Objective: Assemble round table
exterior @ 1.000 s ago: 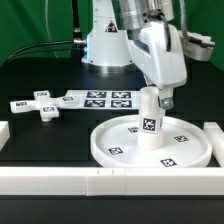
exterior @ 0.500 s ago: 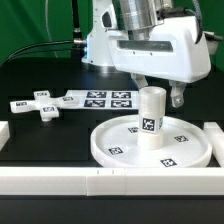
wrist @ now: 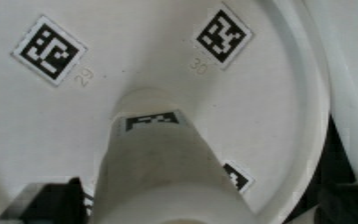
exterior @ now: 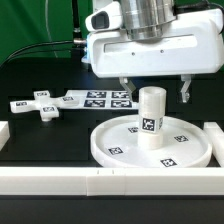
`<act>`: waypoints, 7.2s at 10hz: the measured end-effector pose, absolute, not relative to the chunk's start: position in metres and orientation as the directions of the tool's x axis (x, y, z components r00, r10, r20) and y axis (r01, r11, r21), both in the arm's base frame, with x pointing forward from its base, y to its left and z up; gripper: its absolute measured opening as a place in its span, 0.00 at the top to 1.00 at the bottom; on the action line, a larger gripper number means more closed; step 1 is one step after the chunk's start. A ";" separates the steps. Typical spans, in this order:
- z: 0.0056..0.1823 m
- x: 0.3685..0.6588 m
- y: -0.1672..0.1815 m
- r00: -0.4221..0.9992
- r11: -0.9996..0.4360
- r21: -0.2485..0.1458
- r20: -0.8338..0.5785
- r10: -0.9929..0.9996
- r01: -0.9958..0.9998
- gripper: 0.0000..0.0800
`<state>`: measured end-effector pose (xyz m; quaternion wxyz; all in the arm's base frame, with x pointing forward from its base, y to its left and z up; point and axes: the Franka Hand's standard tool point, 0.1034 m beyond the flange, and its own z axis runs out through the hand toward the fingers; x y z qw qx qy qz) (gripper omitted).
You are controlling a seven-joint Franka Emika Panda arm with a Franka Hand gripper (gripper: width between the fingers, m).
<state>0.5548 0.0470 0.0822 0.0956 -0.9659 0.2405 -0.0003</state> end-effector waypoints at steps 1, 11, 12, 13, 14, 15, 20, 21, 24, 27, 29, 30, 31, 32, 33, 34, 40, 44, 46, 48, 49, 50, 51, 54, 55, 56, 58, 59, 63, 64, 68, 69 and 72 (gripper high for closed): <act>0.082 0.555 0.047 0.920 -0.902 -0.187 -0.030 -0.391 -0.389 0.19; 0.081 0.557 0.049 0.911 -0.908 -0.080 0.072 0.406 0.411 0.19; 0.081 0.557 0.048 0.877 -0.874 -0.075 0.078 0.475 0.480 0.19; 0.081 0.557 0.048 0.841 -0.839 -0.069 0.082 0.534 0.539 0.19; 0.080 0.558 0.049 0.778 -0.777 -0.039 0.076 0.624 0.628 0.19; 0.078 0.558 0.050 0.671 -0.672 -0.012 0.063 0.739 0.741 0.19; 0.078 0.562 0.049 0.266 -0.266 0.032 0.015 0.964 0.963 0.19; 0.078 0.562 0.047 0.193 -0.193 0.034 0.007 0.981 0.981 0.19; 0.077 0.564 0.044 -0.058 0.060 0.044 -0.031 0.998 0.997 0.19; 0.075 0.562 0.040 -0.237 0.238 0.028 -0.058 0.970 0.971 0.19; 0.074 0.562 0.037 -0.263 0.265 0.027 -0.058 0.963 0.964 0.34; 0.074 0.562 0.037 -0.258 0.259 0.026 -0.058 0.965 0.965 0.49; 0.073 0.562 0.037 -0.257 0.259 0.025 -0.058 0.965 0.966 0.49; 0.073 0.562 0.037 -0.257 0.259 0.025 -0.058 0.965 0.966 0.49; 0.073 0.561 0.037 -0.256 0.258 0.025 -0.058 0.965 0.966 0.49; 0.073 0.561 0.036 -0.229 0.231 0.026 -0.057 0.972 0.973 0.49; 0.072 0.555 0.037 0.378 -0.378 0.019 -0.045 0.925 0.926 0.49; 0.071 0.555 0.038 0.631 -0.631 0.025 -0.037 0.775 0.776 0.49; 0.071 0.553 0.039 0.750 -0.750 0.022 -0.028 0.661 0.661 0.49; 0.071 0.551 0.038 0.902 -0.902 -0.008 -0.015 0.431 0.431 0.49; 0.071 0.551 0.038 0.944 -0.944 -0.019 -0.012 0.330 0.329 0.49; 0.071 0.551 0.038 0.970 -0.970 -0.025 -0.012 0.243 0.243 0.49; 0.070 0.551 0.038 0.992 -0.992 -0.038 -0.015 0.123 0.122 0.49; 0.070 0.550 0.039 0.992 -0.992 -0.038 -0.022 -0.124 -0.124 0.49; 0.070 0.550 0.039 0.984 -0.983 -0.040 -0.025 -0.177 -0.178 0.49; 0.070 0.550 0.039 0.972 -0.971 -0.039 -0.028 -0.234 -0.235 0.49; 0.069 0.549 0.039 0.914 -0.912 -0.058 -0.044 -0.404 -0.406 0.49; 0.068 0.550 0.038 0.869 -0.866 -0.072 -0.049 -0.492 -0.494 0.49; 0.069 0.548 0.040 0.599 -0.589 -0.108 -0.121 -0.792 -0.801 0.49; 0.069 0.548 0.042 0.508 -0.498 -0.100 -0.142 -0.849 -0.861 0.49; 0.069 0.549 0.046 0.254 -0.246 -0.067 -0.181 -0.950 -0.967 0.49; 0.069 0.549 0.045 0.278 -0.270 -0.072 -0.179 -0.944 -0.960 0.49; 0.071 0.551 0.049 0.412 -0.405 -0.078 -0.168 -0.896 -0.911 0.25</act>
Offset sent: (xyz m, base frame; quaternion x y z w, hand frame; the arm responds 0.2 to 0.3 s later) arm 0.0021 -0.0031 -0.0020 -0.0620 0.0166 -0.3054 0.9500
